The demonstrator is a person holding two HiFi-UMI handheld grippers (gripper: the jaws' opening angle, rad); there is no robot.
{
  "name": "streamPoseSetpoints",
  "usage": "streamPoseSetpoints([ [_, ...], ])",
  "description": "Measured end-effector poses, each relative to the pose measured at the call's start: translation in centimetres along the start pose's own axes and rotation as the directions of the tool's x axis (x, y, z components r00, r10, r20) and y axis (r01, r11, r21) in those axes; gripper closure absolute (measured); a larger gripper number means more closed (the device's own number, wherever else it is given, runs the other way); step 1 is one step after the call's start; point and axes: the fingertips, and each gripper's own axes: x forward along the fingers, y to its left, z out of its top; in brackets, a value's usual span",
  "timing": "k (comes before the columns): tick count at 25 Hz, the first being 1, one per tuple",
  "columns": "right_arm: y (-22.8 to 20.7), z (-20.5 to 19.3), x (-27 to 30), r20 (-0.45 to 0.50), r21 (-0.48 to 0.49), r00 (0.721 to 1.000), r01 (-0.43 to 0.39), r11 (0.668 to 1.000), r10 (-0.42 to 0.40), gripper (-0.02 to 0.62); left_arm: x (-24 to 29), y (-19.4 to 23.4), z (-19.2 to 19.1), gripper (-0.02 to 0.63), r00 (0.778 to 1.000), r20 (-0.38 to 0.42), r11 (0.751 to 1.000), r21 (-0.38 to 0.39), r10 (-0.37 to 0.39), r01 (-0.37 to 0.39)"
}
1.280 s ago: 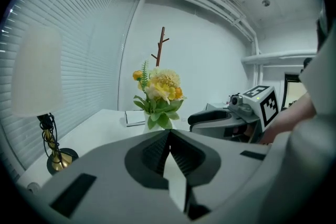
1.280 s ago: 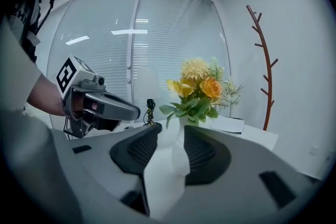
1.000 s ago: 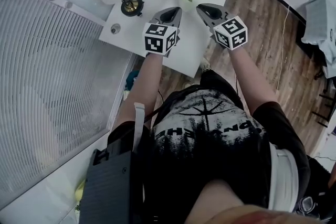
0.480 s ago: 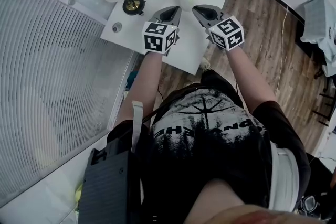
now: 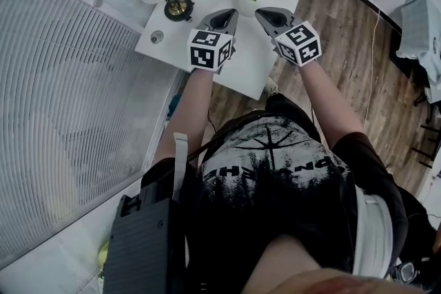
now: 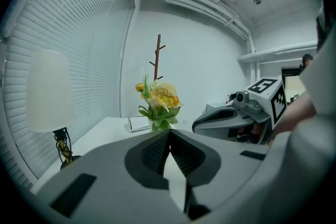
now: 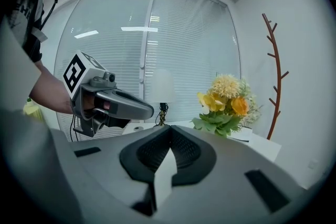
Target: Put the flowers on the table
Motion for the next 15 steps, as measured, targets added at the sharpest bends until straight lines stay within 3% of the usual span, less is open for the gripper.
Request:
streamPoseSetpoints([
  [15,0.3,-0.9,-0.4,-0.018,0.0,1.0,0.004,1.0,-0.004,0.578,-0.7,0.2,-1.4,0.594,1.0,-0.016,1.0,-0.008,0.014,-0.014],
])
